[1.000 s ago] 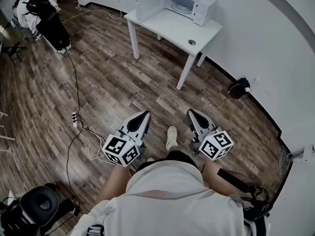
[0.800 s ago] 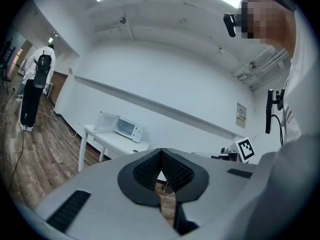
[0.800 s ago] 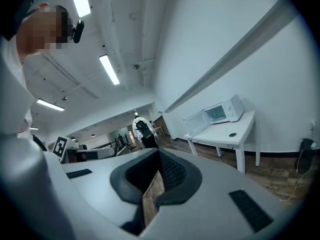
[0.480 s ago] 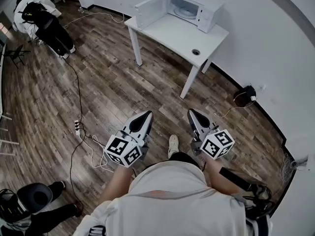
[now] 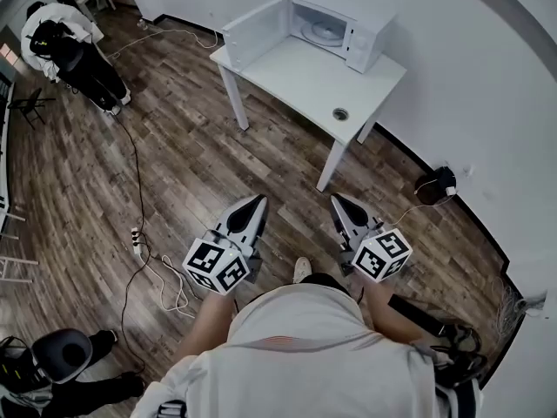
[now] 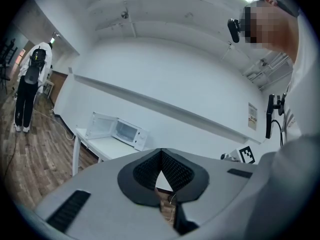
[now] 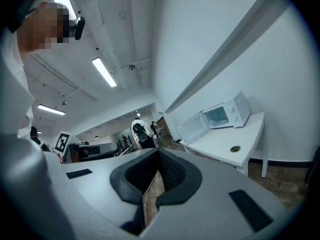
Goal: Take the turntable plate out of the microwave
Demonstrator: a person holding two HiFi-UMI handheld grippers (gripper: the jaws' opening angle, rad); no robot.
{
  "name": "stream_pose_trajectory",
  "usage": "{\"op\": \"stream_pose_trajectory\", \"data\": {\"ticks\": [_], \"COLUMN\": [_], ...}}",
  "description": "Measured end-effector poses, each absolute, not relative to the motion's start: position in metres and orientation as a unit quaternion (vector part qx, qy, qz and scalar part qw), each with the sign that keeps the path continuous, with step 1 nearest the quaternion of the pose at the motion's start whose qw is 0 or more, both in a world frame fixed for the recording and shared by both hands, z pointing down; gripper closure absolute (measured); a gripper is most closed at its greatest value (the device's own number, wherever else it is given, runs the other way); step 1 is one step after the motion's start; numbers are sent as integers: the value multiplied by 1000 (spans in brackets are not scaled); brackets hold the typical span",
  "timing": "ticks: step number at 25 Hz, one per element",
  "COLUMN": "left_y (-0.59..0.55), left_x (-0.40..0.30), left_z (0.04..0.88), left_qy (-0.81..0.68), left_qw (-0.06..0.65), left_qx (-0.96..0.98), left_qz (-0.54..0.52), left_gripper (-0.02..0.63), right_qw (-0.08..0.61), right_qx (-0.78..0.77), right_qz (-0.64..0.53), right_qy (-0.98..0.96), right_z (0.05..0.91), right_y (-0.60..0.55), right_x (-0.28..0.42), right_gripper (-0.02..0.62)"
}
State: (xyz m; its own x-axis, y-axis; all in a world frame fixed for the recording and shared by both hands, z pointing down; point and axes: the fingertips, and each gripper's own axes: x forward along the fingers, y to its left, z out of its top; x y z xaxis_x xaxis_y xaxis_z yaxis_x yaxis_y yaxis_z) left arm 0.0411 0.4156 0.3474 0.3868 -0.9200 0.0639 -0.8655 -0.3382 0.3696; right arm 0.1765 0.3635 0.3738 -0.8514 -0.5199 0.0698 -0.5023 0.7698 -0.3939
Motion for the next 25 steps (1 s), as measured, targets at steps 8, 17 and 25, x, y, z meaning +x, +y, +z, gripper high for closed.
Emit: {"op": "stream_pose_trajectory", "data": {"ticks": [8,17,25], "left_y": [350,320,263], "left_x": [59,44,19], "left_z": [342,355,352], "left_qy": [-561,-569,-550], "left_qw": [166,180,174], "left_qx": [805,796,811], "left_qz": [-100,-102,-99], "left_gripper": [595,595,595], "right_qw": [24,12,14], "right_qx": [-241,-232,-256], "right_qz": [-187,-204,-201], "right_qy": [952,951,945], "right_z": [372,389,388], "right_y": [309,278,228], "right_x": [183,165,143], "right_gripper": [592,592,592]}}
